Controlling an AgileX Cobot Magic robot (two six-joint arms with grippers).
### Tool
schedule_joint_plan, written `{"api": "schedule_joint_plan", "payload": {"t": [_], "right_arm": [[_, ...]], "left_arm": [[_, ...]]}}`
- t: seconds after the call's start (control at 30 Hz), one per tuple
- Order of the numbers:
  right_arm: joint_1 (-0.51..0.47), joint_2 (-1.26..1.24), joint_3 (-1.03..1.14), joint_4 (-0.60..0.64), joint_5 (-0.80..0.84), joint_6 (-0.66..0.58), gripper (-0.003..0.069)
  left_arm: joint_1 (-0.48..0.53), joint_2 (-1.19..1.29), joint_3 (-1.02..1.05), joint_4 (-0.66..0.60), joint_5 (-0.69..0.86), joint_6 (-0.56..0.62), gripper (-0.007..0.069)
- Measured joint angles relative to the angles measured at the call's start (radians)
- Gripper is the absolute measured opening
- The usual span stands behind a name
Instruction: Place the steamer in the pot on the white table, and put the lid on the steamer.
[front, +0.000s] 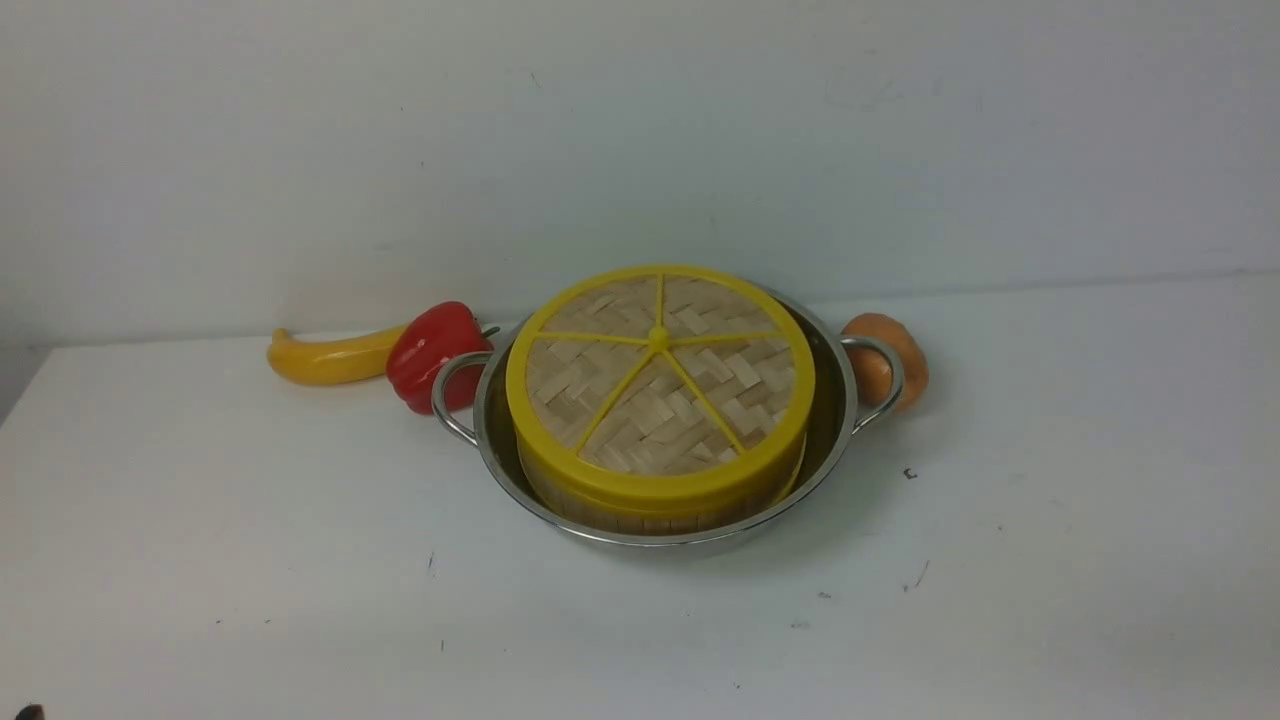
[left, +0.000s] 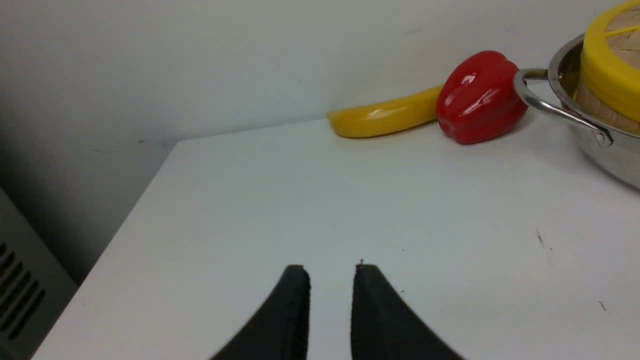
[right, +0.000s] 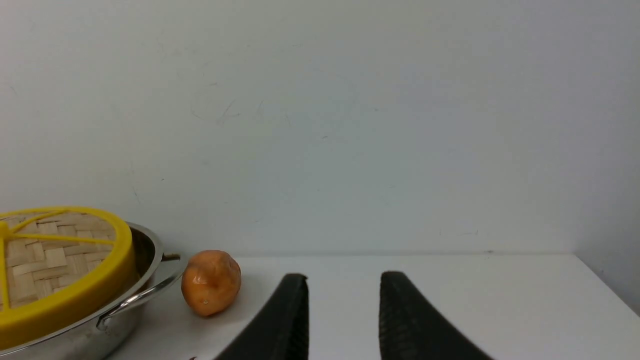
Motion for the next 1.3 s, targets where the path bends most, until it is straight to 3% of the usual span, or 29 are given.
{"api": "schedule_joint_plan", "payload": {"t": [0.23, 1.3], "right_arm": [[0.0, 0.0, 0.0, 0.0, 0.001, 0.001, 0.0239], [0.0, 0.0, 0.0, 0.0, 0.001, 0.001, 0.0241]], "left_arm": [[0.0, -0.047, 0.001, 0.013, 0.13, 0.0, 0.0137], [0.0, -0.048, 0.001, 0.027, 0.132, 0.0, 0.0141]]}}
